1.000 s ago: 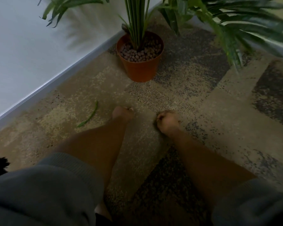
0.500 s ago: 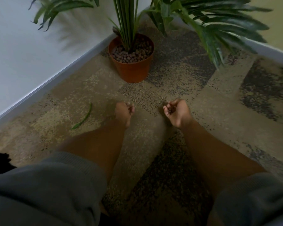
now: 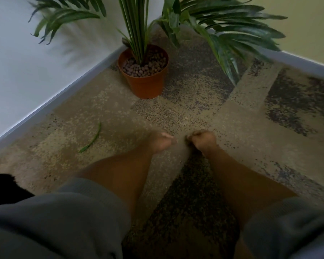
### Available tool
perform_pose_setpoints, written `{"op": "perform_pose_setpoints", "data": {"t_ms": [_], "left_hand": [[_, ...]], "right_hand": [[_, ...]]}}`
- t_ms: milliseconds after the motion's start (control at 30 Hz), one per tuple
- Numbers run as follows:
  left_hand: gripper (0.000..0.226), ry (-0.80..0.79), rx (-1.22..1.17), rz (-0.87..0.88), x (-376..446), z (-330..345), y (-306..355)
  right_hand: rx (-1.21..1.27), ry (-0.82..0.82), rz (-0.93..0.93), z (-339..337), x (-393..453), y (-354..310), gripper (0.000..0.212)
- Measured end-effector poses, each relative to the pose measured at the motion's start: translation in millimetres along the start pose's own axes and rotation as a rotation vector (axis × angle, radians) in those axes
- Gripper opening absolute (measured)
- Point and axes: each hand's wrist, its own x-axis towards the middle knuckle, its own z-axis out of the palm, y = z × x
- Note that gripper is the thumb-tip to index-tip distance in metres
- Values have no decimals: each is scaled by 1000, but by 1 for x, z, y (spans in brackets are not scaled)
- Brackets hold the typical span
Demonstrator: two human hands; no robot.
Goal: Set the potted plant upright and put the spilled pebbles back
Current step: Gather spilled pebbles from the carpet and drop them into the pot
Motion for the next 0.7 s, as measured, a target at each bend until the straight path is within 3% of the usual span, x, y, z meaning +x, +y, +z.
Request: {"op": "perform_pose_setpoints", "data": {"t_ms": [233,433,500,700], "left_hand": [[50,-116,424,214,-23,28,3],[28,-122,533,345,-24,40,5],[24,-125,554,373,-23,40,4],[35,-104,531,395,-23,37,-7]], "right_hand": [[-325,-27,-139,8,-3,-3,19],[-501,-58,-191,10,-3,-12,22],[-405,-43,-148,10,-1,-11,17],[224,-61,158,12,2,-14,12]]}}
